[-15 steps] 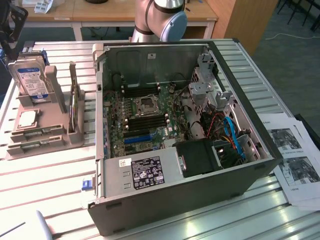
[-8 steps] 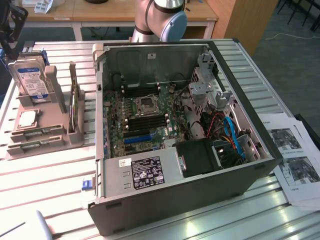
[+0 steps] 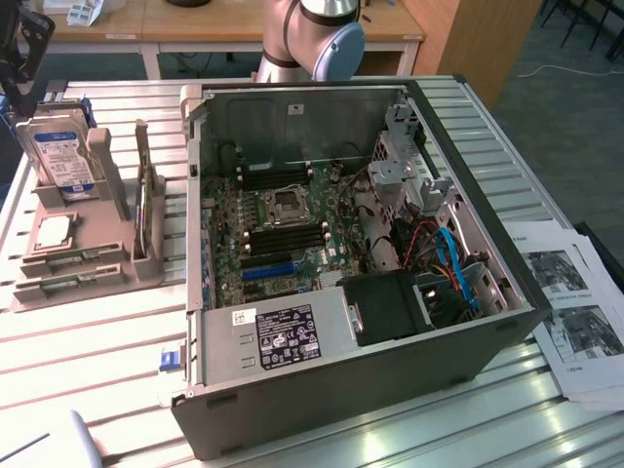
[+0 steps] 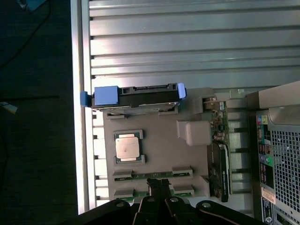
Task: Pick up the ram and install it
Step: 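Pick up the ram and move it above insertion slot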
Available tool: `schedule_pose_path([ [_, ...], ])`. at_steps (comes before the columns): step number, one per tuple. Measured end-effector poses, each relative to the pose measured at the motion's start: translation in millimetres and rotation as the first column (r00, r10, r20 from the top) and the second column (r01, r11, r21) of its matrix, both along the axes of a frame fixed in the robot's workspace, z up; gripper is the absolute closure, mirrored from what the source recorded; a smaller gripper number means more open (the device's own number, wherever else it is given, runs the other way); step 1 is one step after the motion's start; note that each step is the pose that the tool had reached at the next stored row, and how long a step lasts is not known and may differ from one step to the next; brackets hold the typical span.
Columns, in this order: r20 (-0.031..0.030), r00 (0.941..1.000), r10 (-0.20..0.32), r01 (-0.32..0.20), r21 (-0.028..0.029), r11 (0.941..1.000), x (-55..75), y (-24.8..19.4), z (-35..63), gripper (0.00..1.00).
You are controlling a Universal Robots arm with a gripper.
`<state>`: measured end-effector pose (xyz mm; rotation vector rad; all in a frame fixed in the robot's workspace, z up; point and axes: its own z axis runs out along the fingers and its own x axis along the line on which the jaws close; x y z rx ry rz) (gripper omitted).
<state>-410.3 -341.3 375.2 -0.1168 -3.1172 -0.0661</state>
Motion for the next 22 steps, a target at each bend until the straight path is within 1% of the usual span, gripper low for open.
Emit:
schedule_pose_path([
  [1, 0.0008, 1.0000, 0.000, 0.000, 0.0001, 1.0000, 0.0, 0.0, 0.0, 0.90],
  [4, 0.0010, 0.9999, 0.016, -0.016, 0.0000, 0.9999, 0.0, 0.0, 0.0, 0.90],
  [9, 0.0009, 0.9977, 0.067, -0.067, 0.0005, 0.9977, -0.1, 0.0, 0.0, 0.90],
  [12, 0.0011, 0.9954, 0.096, -0.096, 0.0025, 0.9954, -0.1, 0.1, 0.1, 0.90],
  [17, 0.0014, 0.9899, 0.141, -0.142, 0.0063, 0.9899, -0.1, 0.1, 0.1, 0.90],
  [22, 0.0021, 0.9806, 0.196, -0.196, 0.0094, 0.9805, -0.1, 0.0, 0.0, 0.90],
])
